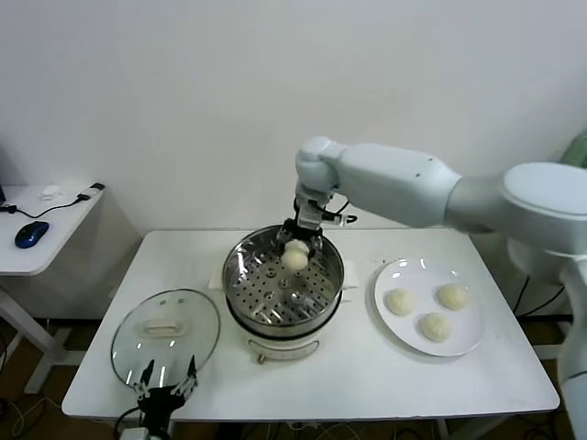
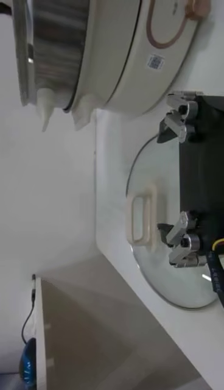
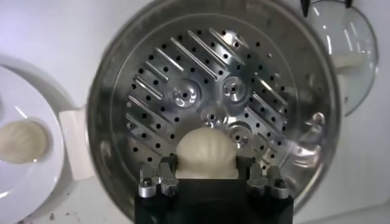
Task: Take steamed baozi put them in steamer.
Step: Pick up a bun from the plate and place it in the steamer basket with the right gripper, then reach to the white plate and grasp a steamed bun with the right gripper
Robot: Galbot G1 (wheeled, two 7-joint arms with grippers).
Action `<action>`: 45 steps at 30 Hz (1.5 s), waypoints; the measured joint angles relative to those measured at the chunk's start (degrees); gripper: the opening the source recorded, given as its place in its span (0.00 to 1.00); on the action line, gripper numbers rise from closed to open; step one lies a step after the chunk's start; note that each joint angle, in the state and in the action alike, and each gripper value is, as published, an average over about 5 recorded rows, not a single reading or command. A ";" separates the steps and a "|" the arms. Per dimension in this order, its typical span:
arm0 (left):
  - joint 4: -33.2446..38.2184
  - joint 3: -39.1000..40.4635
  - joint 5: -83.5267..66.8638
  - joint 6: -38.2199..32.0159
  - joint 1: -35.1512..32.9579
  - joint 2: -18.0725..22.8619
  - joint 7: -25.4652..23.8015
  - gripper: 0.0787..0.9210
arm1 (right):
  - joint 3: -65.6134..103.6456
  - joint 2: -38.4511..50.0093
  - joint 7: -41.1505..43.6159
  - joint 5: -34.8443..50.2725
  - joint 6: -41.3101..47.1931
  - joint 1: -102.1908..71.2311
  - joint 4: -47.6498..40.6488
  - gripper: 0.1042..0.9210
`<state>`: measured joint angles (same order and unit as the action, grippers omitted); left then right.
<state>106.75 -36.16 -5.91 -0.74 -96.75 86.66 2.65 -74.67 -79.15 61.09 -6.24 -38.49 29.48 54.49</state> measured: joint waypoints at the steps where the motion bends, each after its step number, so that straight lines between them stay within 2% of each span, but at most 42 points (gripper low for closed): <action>1: -0.05 0.07 0.02 -0.02 0.04 0.01 0.04 0.88 | 0.48 -0.45 -0.28 -0.69 -0.43 -0.57 -0.97 0.66; 11: -0.79 0.29 -0.03 -0.44 0.56 0.05 0.48 0.88 | 3.14 -4.74 -1.92 -4.33 -3.09 -4.34 -9.66 0.67; 14: -0.88 0.27 -0.05 -0.53 0.57 0.05 0.51 0.88 | 3.28 -5.48 -2.40 -4.59 -3.45 -4.85 -11.02 0.71; 19: -0.86 0.26 -0.04 -0.56 0.61 0.20 0.69 0.88 | 3.71 -5.80 -3.07 -4.40 -3.84 -4.79 -12.10 0.85; 22: -0.67 0.37 0.06 -0.58 0.52 0.30 0.74 0.88 | 3.26 -5.35 -2.74 -2.92 -3.85 -3.66 -11.58 0.88; 27: -0.23 0.76 0.37 -0.73 0.20 0.39 0.67 0.88 | 0.70 -3.12 -0.70 3.02 -3.24 0.61 -8.77 0.88; 32: 0.00 0.98 0.46 -0.90 0.01 0.46 0.58 0.88 | -5.01 1.65 1.88 13.79 0.75 7.54 -4.69 0.88; 38: -0.06 0.73 0.29 -1.24 0.20 0.17 0.46 0.88 | -15.15 11.29 2.62 26.10 10.96 15.55 1.85 0.88; 45: -0.15 0.52 0.22 -1.44 0.43 -0.33 0.32 0.88 | -23.92 23.65 -0.32 32.93 24.80 18.25 11.00 0.88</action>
<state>106.60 -35.64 -5.69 -2.18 -96.32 86.33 2.97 -98.59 -55.50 60.77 26.68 -13.69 47.73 65.49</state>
